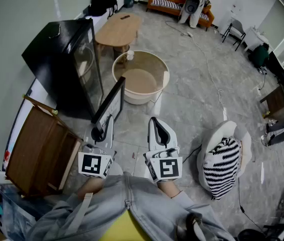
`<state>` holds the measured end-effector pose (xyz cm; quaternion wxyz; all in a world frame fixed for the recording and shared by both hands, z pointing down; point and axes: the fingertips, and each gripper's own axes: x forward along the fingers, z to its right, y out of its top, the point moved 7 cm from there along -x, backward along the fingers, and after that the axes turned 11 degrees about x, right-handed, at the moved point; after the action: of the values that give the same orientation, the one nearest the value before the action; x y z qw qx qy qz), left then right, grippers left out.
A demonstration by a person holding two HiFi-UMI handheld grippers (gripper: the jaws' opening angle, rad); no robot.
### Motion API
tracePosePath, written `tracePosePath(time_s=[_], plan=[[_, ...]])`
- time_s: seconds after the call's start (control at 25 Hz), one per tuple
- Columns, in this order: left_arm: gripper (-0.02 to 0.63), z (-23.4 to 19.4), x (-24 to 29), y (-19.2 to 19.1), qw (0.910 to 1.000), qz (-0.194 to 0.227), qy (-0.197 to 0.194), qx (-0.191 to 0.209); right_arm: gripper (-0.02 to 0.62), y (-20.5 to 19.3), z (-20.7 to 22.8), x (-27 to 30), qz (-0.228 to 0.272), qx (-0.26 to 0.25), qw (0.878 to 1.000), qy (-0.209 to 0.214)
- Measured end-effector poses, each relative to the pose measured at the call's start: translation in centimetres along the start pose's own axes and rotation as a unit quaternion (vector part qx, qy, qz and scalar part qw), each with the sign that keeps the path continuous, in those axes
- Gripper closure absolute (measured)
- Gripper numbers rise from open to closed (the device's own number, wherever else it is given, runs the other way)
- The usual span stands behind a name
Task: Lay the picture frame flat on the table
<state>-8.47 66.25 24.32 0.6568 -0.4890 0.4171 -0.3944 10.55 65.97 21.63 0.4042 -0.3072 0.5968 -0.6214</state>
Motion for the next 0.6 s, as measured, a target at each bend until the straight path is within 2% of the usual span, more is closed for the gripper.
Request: tracePosePath(time_s=[0.32,0.6], plan=[[0.600,-0.6,3.6,-0.9,0.9996,-0.003,-0.026,-0.008,0.595,-1.4,1.4,2.7,0.000,0.019,1.000,0.009],[0.600,-4.8,11.0,-4.0,0.9987,0.002,-0.047,-0.021,0.595,-3.3,4.5,10.8,-0.009,0.025,1.000,0.000]])
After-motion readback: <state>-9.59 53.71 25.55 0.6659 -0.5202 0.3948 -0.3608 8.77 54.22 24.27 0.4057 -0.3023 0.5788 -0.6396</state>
